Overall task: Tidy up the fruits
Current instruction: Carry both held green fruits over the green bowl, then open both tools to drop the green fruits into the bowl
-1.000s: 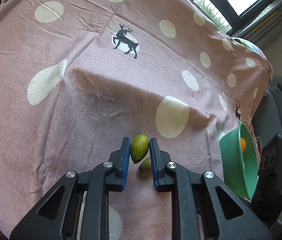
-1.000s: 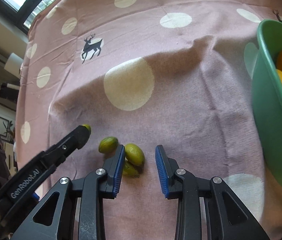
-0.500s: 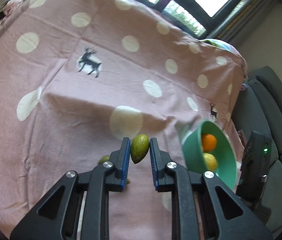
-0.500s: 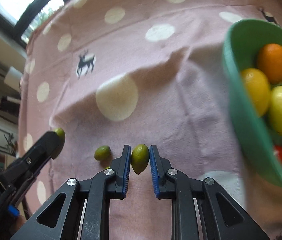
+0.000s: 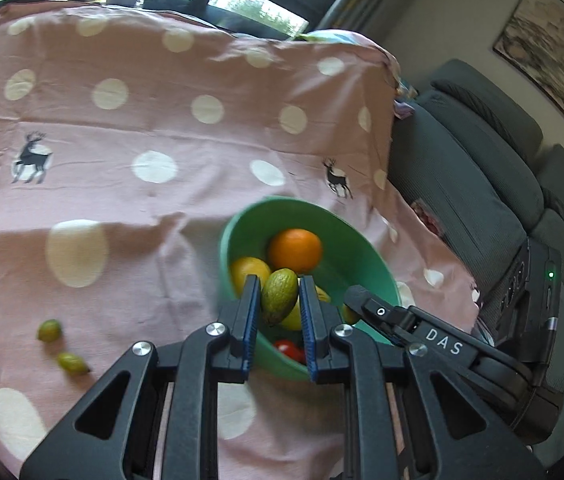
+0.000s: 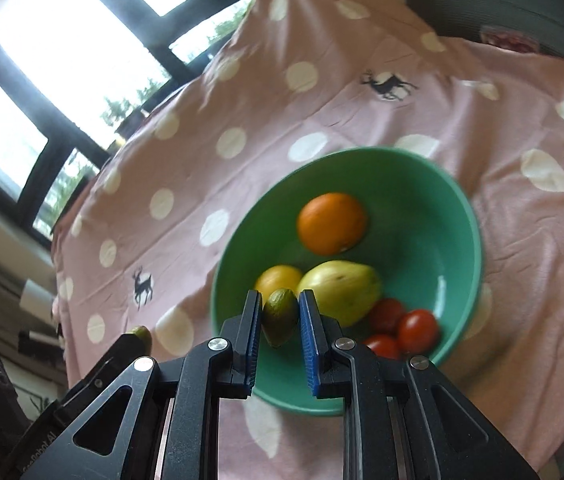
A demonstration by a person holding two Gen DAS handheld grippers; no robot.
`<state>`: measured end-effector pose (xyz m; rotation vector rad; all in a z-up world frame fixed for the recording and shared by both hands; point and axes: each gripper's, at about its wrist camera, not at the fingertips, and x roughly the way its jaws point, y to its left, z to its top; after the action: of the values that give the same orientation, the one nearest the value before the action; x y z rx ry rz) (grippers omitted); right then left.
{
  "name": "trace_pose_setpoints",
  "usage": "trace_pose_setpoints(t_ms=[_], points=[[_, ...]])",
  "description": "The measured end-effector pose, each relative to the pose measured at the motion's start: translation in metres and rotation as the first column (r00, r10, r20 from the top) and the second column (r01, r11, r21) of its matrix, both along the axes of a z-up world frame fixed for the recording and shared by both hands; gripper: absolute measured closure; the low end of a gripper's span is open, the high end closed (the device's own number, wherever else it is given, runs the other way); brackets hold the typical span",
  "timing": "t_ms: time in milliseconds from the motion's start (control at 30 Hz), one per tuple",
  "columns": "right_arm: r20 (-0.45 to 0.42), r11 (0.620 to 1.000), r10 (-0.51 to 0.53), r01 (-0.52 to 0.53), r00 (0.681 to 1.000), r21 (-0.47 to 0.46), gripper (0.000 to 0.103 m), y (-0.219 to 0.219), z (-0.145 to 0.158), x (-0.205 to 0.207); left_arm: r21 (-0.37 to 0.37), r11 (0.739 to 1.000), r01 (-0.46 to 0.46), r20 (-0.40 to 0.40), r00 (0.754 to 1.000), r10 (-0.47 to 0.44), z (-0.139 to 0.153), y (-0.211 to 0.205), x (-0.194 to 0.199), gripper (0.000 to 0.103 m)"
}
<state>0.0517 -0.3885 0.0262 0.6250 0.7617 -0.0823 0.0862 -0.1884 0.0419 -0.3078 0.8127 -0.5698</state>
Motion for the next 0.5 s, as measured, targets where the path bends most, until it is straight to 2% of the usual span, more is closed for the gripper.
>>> trace_pose_setpoints(t_ms=[133,267,500], points=[[-0.002,0.999,-0.020,0.020,1.000,0.036,0.082,-0.014,-0.005,-0.001,-0.009,0.998,0.058,-0.026,0.998,-0.058,-0.012,-0.028,0.006,0.084],[-0.018,0.999,-0.042,0.042,0.999,0.013,0.082,-0.025,-0.007,-0.004,0.033,0.996,0.082,-0.059,0.995,-0.080,-0.025,-0.047,0.010,0.084],[-0.020,0.999,-0.040,0.040,0.999,0.025,0.082,-0.035,-0.010,-0.005,0.056,0.996,0.074,-0.065,0.995,-0.071,-0.030,-0.053,0.011,0.082]])
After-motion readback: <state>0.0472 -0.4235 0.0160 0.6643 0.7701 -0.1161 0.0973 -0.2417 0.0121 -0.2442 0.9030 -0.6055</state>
